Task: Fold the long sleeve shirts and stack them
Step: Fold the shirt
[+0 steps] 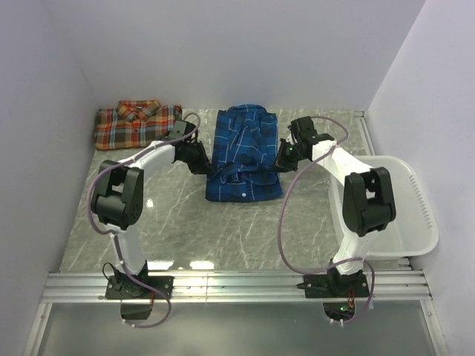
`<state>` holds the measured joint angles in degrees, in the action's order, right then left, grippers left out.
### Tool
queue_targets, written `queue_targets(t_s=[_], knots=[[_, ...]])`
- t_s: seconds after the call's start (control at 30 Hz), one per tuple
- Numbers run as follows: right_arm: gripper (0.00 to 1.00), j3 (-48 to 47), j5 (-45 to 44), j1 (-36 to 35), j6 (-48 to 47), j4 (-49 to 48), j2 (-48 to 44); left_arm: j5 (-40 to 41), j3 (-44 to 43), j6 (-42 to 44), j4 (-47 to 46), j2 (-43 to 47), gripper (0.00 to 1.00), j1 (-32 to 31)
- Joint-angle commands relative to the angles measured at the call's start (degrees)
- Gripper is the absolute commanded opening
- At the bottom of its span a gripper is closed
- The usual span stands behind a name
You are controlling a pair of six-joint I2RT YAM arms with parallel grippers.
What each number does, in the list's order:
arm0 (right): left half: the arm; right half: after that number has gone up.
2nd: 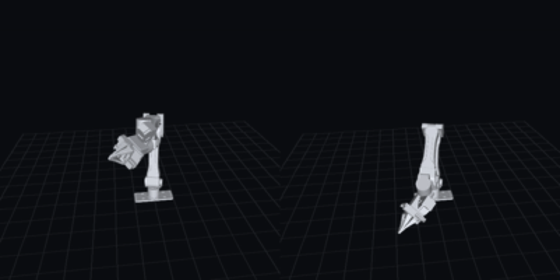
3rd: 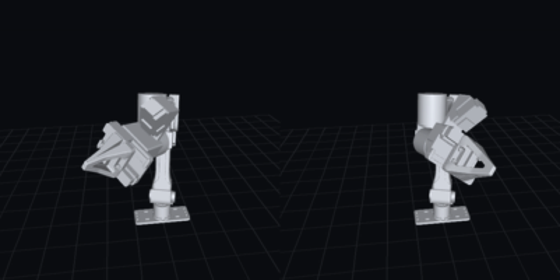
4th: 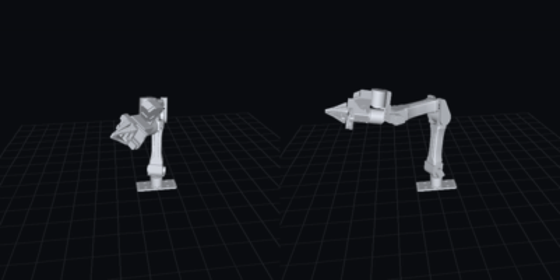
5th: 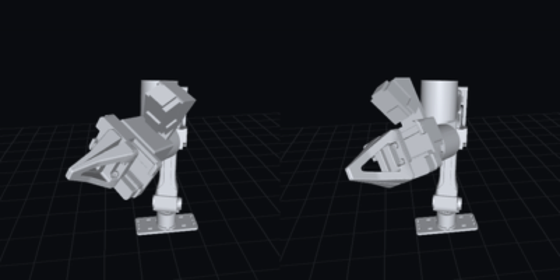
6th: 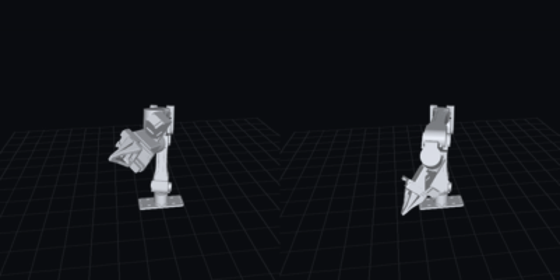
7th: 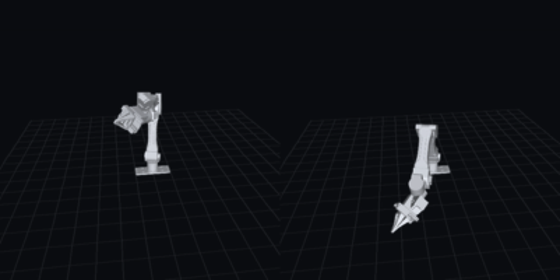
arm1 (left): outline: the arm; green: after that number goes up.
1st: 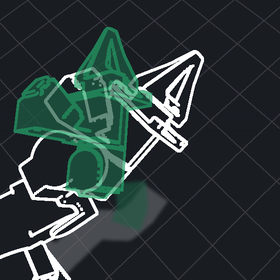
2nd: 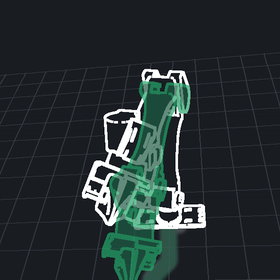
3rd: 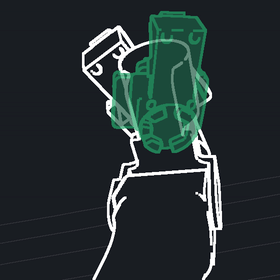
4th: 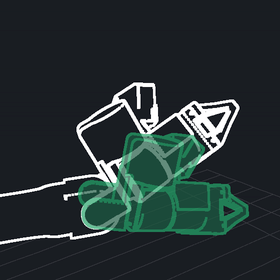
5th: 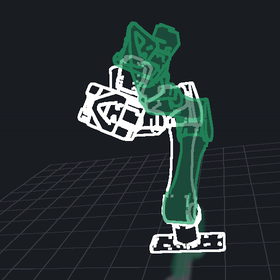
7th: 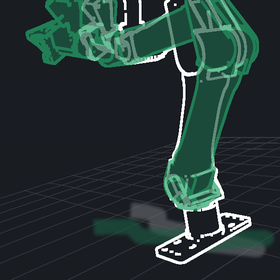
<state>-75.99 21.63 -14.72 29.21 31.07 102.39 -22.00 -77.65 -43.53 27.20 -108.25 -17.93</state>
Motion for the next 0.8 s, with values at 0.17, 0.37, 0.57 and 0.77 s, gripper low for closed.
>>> queue_targets(t_s=[0.17, 0.37, 0.57, 0.77], knots=[[0.01, -3.9, -3.3, 2.4, -1.6, -3.6, 5.4, 3.4, -8.1, 2.0, -3.4, -4.9, 0.07, 0.3], [0.07, -4.6, -3.1, 3.2, -2.3, -5.0, 8.3, 4.8, -10.5, 3.1, -3.3, -7.6, 0.17, 0.3], [0.37, -4.3, -4.4, 3.1, -3.0, -6.3, 5.5, 6.9, -10.7, 3.0, -4.5, -5.8, 0.44, 0.4], [0.54, -5.8, -10.3, 2.9, -5.5, -5.8, -1.8, 10.7, -12.1, 3.6, -4.0, -1.1, 0.64, 0.4]])
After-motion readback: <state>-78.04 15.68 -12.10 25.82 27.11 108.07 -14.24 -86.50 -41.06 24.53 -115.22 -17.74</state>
